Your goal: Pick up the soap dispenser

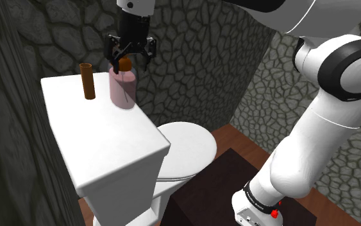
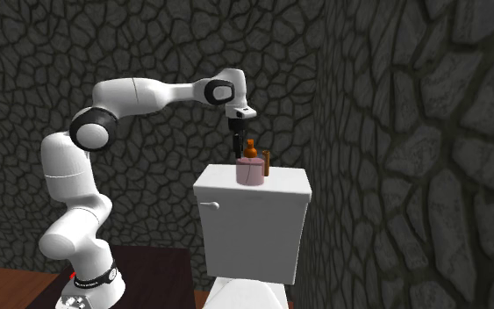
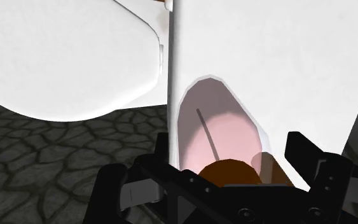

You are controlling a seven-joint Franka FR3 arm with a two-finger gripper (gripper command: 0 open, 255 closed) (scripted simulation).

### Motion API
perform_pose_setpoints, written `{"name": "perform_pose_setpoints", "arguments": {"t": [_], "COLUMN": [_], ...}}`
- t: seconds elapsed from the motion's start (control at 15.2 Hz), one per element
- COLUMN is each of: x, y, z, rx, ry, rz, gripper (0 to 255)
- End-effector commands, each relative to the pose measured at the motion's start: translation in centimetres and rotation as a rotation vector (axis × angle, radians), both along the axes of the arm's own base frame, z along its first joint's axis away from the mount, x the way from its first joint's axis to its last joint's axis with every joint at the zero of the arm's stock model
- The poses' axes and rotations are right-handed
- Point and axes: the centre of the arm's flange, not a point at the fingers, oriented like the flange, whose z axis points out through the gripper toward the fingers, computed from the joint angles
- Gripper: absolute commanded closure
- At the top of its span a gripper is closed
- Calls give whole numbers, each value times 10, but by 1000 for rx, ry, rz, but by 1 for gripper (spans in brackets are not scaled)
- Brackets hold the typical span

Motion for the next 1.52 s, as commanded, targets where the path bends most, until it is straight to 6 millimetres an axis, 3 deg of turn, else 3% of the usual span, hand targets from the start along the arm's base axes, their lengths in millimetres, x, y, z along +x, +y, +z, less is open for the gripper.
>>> {"name": "perform_pose_setpoints", "arguments": {"t": [0.0,0.33,0.46,0.53,1.12,1.45], "x": [2,2,2,3,2,2], "y": [5,5,5,5,5,5], "z": [-8,-38,-38,-37,-38,-11], "rx": [2,2,2,2,2,2], "ry": [1,1,1,1,1,1], "rz": [0,0,0,0,0,0], "gripper": [0,0,0,255,255,255]}}
